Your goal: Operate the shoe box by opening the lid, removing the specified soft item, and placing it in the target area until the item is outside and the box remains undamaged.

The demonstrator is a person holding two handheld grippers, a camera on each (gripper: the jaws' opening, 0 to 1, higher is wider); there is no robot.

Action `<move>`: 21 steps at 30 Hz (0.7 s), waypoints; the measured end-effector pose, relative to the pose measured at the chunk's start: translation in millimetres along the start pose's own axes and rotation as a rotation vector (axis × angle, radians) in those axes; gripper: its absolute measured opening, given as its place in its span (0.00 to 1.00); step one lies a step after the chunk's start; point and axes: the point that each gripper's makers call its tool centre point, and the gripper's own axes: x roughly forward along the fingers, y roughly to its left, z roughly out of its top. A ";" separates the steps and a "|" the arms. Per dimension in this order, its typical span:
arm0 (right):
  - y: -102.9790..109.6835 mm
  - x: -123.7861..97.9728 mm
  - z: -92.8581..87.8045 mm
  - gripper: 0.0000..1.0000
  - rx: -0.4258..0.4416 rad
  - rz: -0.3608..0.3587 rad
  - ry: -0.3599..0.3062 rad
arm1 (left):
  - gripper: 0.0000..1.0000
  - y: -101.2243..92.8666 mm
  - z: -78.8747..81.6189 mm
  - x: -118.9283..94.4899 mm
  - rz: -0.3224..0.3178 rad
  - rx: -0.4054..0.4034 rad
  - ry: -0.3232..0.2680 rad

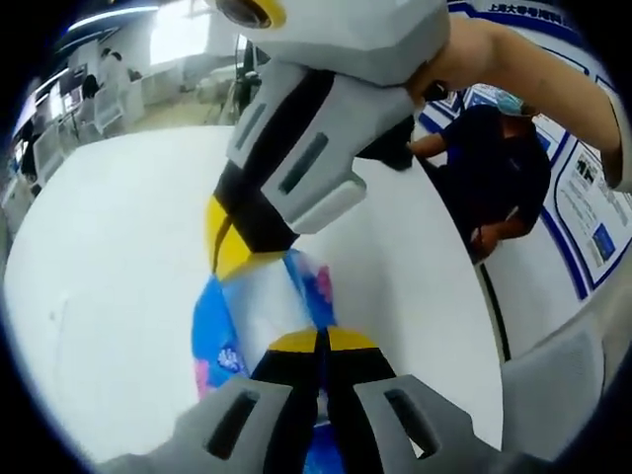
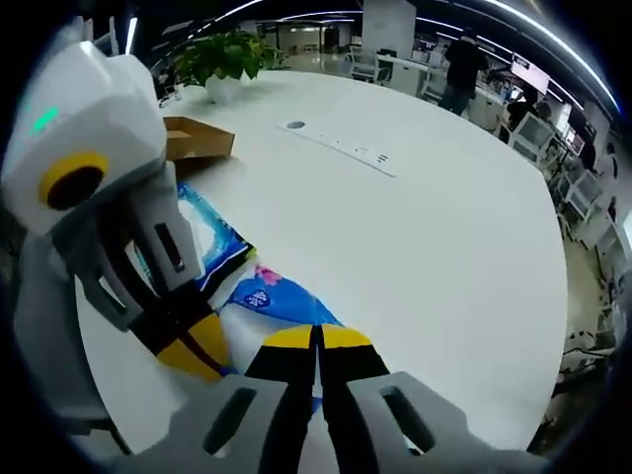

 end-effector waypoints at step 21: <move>-0.5 -4.5 -3.3 0.04 -0.015 -0.022 0.008 | 0.02 1.8 -0.5 -3.1 0.052 0.058 0.010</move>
